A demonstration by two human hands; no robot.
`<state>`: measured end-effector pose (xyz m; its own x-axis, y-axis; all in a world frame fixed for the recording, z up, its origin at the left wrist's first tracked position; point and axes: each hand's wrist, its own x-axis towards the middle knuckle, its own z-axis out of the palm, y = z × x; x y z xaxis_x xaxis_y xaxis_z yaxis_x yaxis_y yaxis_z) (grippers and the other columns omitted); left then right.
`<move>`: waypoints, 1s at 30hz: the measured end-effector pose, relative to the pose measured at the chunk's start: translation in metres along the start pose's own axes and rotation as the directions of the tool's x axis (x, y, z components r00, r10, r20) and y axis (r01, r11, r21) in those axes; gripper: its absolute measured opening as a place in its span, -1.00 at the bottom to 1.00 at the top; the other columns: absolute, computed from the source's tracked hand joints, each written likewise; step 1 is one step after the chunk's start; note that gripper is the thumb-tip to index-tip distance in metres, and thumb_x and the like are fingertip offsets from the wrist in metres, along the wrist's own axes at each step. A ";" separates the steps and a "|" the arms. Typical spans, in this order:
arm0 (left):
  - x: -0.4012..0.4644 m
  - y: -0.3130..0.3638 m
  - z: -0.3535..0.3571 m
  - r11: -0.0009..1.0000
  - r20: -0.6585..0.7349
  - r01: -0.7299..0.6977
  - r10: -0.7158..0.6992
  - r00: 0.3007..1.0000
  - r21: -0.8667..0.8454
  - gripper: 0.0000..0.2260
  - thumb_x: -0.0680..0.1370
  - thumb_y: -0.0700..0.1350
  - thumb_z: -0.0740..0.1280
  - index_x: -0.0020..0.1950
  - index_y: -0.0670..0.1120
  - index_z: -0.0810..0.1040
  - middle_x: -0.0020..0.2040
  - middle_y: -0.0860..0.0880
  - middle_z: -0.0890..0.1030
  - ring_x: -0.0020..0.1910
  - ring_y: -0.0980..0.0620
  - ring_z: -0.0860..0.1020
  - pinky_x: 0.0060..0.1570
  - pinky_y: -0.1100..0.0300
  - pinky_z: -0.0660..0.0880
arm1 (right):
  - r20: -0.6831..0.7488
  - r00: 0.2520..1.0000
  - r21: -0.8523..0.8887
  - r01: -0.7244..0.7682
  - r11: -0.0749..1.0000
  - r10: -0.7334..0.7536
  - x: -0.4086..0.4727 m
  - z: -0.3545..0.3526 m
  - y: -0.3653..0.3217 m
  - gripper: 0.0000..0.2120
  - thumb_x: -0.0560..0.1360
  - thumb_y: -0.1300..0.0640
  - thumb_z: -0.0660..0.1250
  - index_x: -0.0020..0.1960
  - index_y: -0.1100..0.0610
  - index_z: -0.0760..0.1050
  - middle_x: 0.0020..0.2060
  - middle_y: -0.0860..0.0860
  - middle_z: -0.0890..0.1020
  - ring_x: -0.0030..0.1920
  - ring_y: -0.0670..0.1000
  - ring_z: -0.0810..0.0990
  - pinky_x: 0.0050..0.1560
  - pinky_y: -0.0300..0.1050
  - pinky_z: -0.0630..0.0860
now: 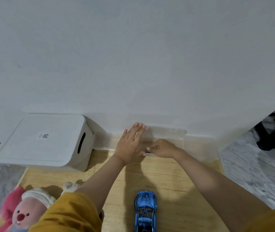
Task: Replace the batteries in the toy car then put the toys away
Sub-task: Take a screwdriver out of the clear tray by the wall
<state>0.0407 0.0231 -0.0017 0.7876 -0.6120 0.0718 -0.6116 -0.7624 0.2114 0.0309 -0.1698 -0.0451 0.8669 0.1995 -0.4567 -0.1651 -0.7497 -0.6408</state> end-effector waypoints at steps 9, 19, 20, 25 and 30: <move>-0.001 -0.001 0.001 0.999 -0.056 -0.035 0.038 0.998 0.038 -0.01 0.19 0.20 0.56 0.46 -0.25 0.29 0.41 -0.19 0.39 0.44 -0.19 0.30 0.24 -0.22 0.37 | -0.054 0.998 0.145 0.053 0.988 -0.045 0.001 0.001 -0.001 -0.85 0.39 -0.07 0.45 -0.18 0.00 0.67 -0.26 -0.19 0.63 -0.18 -0.21 0.54 -0.16 -0.29 0.41; -0.002 0.002 -0.002 0.999 -0.057 -0.038 0.039 0.998 0.035 -0.03 0.20 0.16 0.58 0.44 -0.26 0.31 0.40 -0.22 0.41 0.42 -0.22 0.31 0.24 -0.23 0.37 | -0.046 0.999 0.186 0.001 0.983 0.007 0.002 -0.001 -0.004 -0.88 0.38 0.03 0.49 -0.16 0.07 0.68 -0.27 -0.14 0.64 -0.22 -0.18 0.57 -0.14 -0.24 0.46; -0.002 0.003 -0.003 0.999 -0.056 -0.037 0.039 0.998 0.035 -0.03 0.20 0.16 0.58 0.45 -0.26 0.30 0.40 -0.21 0.40 0.43 -0.21 0.31 0.24 -0.23 0.36 | -0.027 1.000 0.184 -0.004 0.983 0.009 0.002 -0.001 -0.004 -0.87 0.39 0.04 0.48 -0.15 0.09 0.69 -0.26 -0.11 0.65 -0.22 -0.16 0.57 -0.13 -0.22 0.47; -0.003 0.002 -0.001 0.998 -0.074 -0.035 0.039 0.997 0.052 -0.04 0.18 0.16 0.60 0.43 -0.27 0.34 0.37 -0.21 0.44 0.40 -0.22 0.36 0.20 -0.22 0.41 | -0.014 1.000 0.187 -0.007 0.982 0.010 0.001 -0.002 -0.005 -0.90 0.40 0.05 0.47 -0.17 0.07 0.68 -0.27 -0.12 0.66 -0.23 -0.19 0.55 -0.13 -0.24 0.45; -0.002 0.002 0.001 0.998 -0.069 -0.031 0.034 0.997 0.050 -0.03 0.19 0.17 0.59 0.44 -0.26 0.31 0.39 -0.21 0.42 0.42 -0.22 0.33 0.23 -0.22 0.39 | -0.123 0.992 0.237 0.046 0.970 -0.017 -0.010 -0.008 -0.003 -0.95 0.35 0.08 0.51 -0.24 0.03 0.67 -0.38 -0.12 0.61 -0.35 -0.21 0.50 -0.13 -0.20 0.44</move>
<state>0.0377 0.0229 -0.0028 0.7694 -0.6219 0.1459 -0.6387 -0.7526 0.1599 0.0262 -0.1747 -0.0338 0.9209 0.1326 -0.3666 -0.2323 -0.5686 -0.7891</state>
